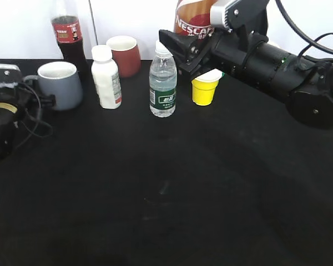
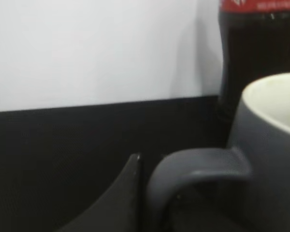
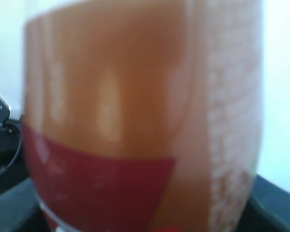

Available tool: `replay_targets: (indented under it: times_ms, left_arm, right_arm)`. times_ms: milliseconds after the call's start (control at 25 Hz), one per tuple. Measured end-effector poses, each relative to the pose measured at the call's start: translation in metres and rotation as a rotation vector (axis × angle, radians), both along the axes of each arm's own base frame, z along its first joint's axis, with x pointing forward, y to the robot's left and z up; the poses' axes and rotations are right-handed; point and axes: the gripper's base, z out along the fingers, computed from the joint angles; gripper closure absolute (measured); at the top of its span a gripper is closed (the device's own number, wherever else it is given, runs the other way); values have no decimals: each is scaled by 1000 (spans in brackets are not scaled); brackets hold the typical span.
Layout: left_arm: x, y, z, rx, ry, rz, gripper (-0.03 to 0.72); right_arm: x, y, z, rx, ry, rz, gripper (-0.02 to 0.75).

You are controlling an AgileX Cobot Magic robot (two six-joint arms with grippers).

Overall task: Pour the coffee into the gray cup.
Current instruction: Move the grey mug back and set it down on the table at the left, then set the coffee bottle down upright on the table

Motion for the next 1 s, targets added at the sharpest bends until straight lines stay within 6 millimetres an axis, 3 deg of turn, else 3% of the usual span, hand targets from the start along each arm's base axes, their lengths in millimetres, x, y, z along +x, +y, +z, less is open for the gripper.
replay_targets:
  times_ms: [360, 640, 800, 1000]
  left_arm:
    - [0, 0, -3, -16, 25, -2, 557]
    - [-16, 1, -3, -12, 30, -1, 360]
    - [-39, 3, 7, -5, 33, -3, 339]
    - [-96, 7, 33, 1, 91, -5, 339]
  right_arm:
    - [1, -1, 1, 16, 7, -21, 227]
    - [2, -2, 0, 16, 15, -30, 227]
    - [2, -2, -1, 8, 23, -34, 227]
    - [3, -3, -3, -8, 44, -44, 227]
